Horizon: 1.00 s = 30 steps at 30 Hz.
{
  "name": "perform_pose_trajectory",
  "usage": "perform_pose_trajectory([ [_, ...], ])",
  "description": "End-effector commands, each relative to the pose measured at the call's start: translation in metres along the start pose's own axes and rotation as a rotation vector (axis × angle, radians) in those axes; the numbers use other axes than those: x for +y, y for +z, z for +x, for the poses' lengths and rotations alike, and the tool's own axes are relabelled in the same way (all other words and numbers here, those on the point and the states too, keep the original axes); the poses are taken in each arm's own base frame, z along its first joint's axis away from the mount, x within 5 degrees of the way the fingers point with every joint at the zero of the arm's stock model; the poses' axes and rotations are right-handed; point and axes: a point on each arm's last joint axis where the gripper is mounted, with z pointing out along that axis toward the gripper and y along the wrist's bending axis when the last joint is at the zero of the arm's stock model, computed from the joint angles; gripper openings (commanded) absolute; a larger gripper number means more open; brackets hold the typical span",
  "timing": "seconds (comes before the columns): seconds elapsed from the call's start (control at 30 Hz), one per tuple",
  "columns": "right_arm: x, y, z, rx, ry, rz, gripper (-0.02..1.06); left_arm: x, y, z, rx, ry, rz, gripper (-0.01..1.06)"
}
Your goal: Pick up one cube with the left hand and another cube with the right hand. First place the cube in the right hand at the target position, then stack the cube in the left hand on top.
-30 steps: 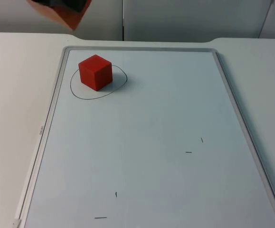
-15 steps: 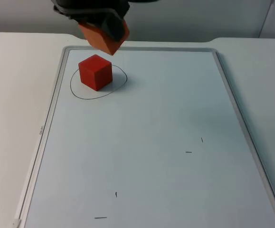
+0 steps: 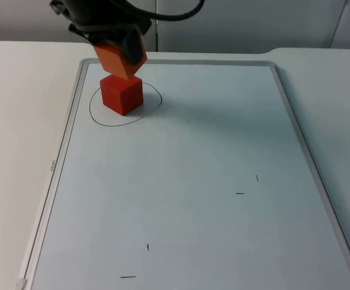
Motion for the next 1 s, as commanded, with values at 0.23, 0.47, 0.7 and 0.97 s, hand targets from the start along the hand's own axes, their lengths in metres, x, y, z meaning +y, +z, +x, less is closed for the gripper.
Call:
perform_pose_trajectory([
  [0.23,0.0,0.001,0.0,-0.001,-0.009,0.002,0.73,0.005,0.017,-0.003,0.023,-0.011,0.003,0.0],
  [0.47,0.0,0.001,0.0,-0.001,-0.009,0.002,0.73,0.011,0.02,-0.001,0.037,-0.007,-0.047,0.0],
  [0.7,0.0,0.001,0.0,-0.001,-0.009,0.002,0.73,0.012,0.02,-0.003,0.01,-0.007,-0.058,0.0],
  [0.97,0.0,0.001,0.0,-0.001,-0.009,0.002,0.73,0.012,0.02,-0.005,-0.004,-0.012,-0.056,0.01],
])
